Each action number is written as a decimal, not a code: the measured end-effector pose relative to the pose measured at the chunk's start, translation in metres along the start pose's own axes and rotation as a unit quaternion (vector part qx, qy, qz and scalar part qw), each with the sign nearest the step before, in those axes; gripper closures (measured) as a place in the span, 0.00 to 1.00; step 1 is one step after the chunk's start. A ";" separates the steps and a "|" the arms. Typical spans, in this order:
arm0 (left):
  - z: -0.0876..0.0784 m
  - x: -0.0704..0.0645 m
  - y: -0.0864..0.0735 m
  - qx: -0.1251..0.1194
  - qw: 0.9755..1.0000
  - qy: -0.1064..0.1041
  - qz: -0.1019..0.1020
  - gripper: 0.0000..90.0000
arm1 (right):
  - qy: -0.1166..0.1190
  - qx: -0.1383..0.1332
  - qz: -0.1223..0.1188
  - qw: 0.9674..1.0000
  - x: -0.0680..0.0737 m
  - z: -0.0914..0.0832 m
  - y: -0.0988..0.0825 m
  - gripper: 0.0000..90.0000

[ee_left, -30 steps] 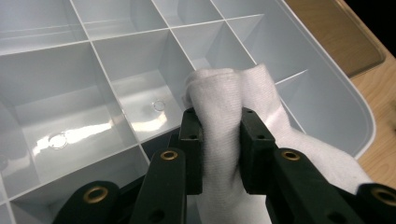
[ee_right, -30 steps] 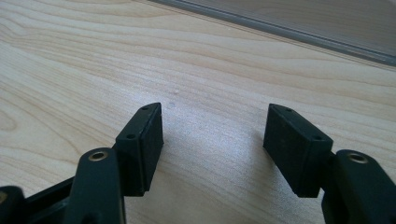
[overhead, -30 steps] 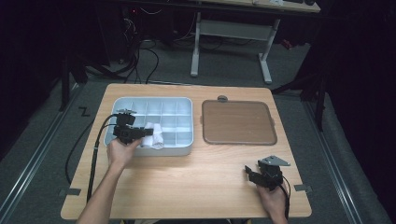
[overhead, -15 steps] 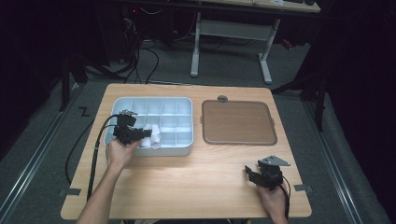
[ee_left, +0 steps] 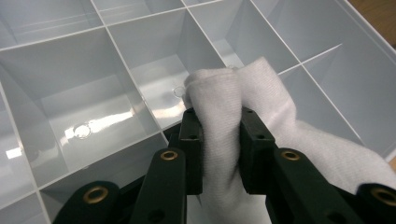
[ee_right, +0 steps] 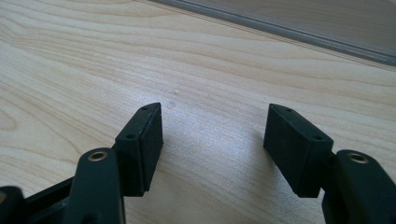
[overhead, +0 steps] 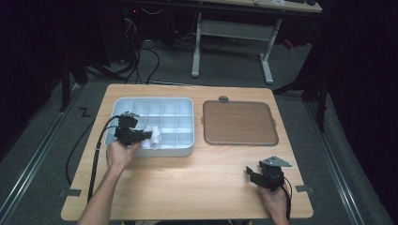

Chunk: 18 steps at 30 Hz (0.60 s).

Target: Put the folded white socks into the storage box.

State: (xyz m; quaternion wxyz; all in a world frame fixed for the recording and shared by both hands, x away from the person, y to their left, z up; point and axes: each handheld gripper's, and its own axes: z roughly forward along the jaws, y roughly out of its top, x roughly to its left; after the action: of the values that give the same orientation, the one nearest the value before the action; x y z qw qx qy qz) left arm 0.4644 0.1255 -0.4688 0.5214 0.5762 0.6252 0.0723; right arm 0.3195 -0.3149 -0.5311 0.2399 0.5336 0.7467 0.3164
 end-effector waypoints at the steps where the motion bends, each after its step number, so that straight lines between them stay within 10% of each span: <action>1: 0.000 0.000 -0.001 0.003 1.000 0.001 0.007 0.83 | 0.000 0.000 0.001 1.000 0.000 0.000 0.000 0.42; 18: 0.003 -0.004 -0.009 0.006 0.998 0.023 0.050 0.83 | -0.001 0.001 0.003 1.000 0.000 0.000 0.000 0.42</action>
State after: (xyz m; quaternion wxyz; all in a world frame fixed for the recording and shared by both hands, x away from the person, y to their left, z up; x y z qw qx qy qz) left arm 0.4600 0.1179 -0.4744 0.4991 0.6078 0.6081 0.1083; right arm 0.3195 -0.3145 -0.5311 0.2397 0.5361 0.7452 0.3160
